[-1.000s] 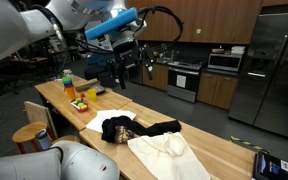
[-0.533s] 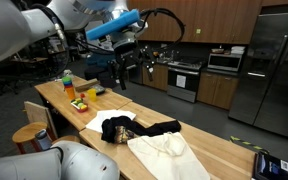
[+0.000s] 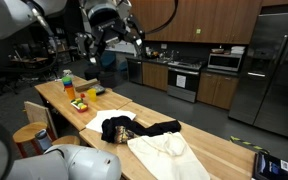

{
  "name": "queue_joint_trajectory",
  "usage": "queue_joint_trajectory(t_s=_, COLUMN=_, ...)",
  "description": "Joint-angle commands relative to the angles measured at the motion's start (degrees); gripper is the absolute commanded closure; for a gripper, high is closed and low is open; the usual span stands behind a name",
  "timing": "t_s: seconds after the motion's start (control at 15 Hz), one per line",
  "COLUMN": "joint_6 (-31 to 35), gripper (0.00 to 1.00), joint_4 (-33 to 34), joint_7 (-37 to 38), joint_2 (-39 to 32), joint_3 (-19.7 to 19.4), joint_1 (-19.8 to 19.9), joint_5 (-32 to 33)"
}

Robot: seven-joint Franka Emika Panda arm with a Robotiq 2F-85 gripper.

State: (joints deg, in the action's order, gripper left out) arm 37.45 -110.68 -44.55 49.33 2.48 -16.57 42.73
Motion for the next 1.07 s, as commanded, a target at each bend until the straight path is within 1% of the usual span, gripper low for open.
queue_joint_trajectory(t_s=0.0, joint_6=-9.18, gripper=0.0, joint_4=14.73, joint_7=-15.77, joint_2=-7.31, joint_3=1.62, joint_1=-4.0, joint_5=6.15)
queue_joint_trajectory(t_s=0.07, joint_6=-8.13, gripper=0.0, joint_4=18.11, joint_7=-19.43, joint_2=-8.13, joint_3=1.99, joint_1=-3.83, joint_5=7.02)
queue_joint_trajectory(t_s=0.13, joint_6=-7.89, gripper=0.0, joint_4=21.36, joint_7=-21.67, joint_2=-9.39, joint_3=2.11, joint_1=-4.54, joint_5=7.78)
queue_joint_trajectory(t_s=0.2, joint_6=-6.55, gripper=0.0, joint_4=24.6, joint_7=-21.55, joint_2=-10.22, joint_3=2.03, joint_1=-3.98, joint_5=5.65)
queue_joint_trajectory(t_s=0.27, joint_6=-8.12, gripper=0.0, joint_4=27.42, joint_7=-21.29, joint_2=-11.95, joint_3=1.88, joint_1=-6.17, joint_5=6.43)
queue_joint_trajectory(t_s=0.33, joint_6=-7.04, gripper=0.0, joint_4=19.91, joint_7=-18.68, joint_2=-7.66, joint_3=1.77, joint_1=-5.96, joint_5=6.6)
queue_joint_trajectory(t_s=0.4, joint_6=-7.06, gripper=0.0, joint_4=22.4, joint_7=-19.39, joint_2=-8.95, joint_3=1.88, joint_1=-6.05, joint_5=6.55)
queue_joint_trajectory(t_s=0.53, joint_6=-7.25, gripper=0.0, joint_4=24.92, joint_7=-19.76, joint_2=-10.56, joint_3=1.94, joint_1=-6.33, joint_5=6.45)
queue_joint_trajectory(t_s=1.0, joint_6=-7.45, gripper=0.0, joint_4=25.71, joint_7=-19.86, joint_2=-11.34, joint_3=1.91, joint_1=-6.37, joint_5=6.41)
